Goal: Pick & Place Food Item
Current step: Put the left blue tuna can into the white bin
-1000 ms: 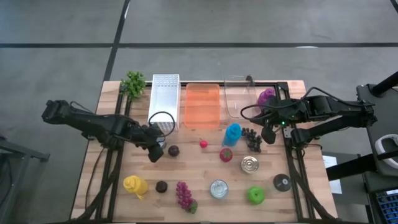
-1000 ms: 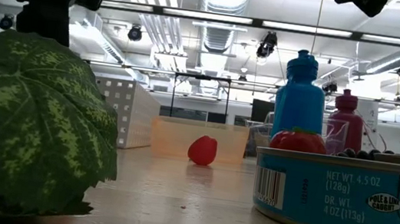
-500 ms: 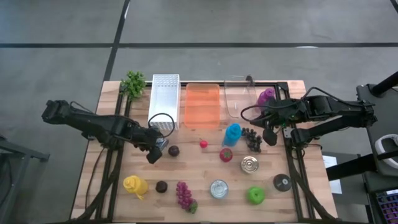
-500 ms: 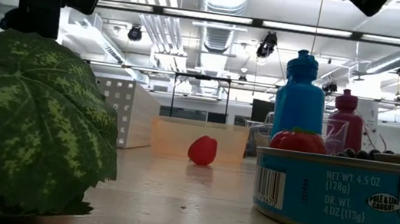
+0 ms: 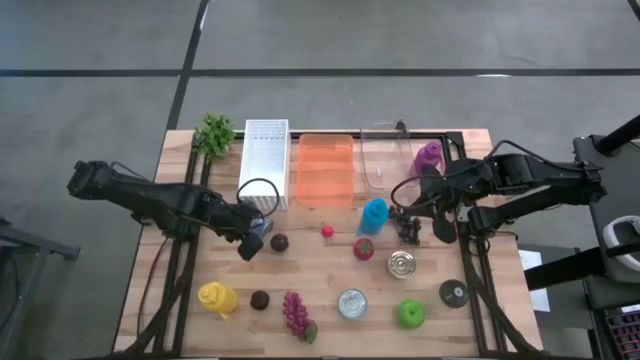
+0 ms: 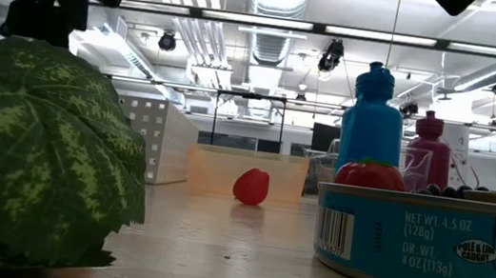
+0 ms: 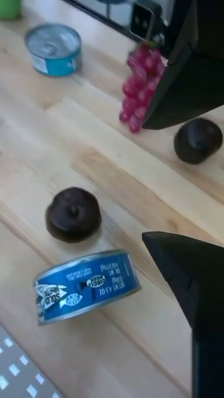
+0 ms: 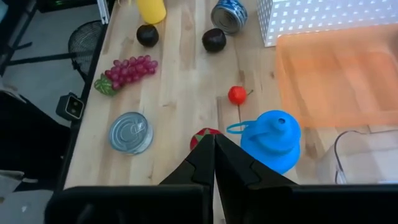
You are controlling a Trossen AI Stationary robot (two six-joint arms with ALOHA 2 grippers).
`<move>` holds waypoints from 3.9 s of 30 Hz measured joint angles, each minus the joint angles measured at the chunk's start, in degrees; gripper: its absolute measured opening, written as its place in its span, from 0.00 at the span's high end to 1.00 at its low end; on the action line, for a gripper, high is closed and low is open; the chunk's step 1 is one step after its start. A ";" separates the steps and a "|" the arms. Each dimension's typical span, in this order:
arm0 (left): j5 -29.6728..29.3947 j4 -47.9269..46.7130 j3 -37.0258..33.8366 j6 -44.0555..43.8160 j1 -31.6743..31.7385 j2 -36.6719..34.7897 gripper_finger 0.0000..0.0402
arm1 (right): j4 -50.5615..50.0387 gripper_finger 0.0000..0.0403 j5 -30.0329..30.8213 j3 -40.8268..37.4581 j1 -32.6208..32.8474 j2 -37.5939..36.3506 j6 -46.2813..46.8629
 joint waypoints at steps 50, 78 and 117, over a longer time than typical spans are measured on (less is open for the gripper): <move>-11.09 -4.31 0.63 -0.87 4.94 17.51 0.29 | 0.00 0.98 0.07 -0.31 0.01 0.00 -3.07; -10.45 5.38 -3.66 2.37 4.94 17.51 0.56 | -0.02 0.98 0.07 -0.31 0.00 0.00 -3.07; -8.70 -10.97 16.55 4.07 6.20 6.99 0.66 | -0.02 0.98 0.09 -0.31 0.00 0.00 -3.07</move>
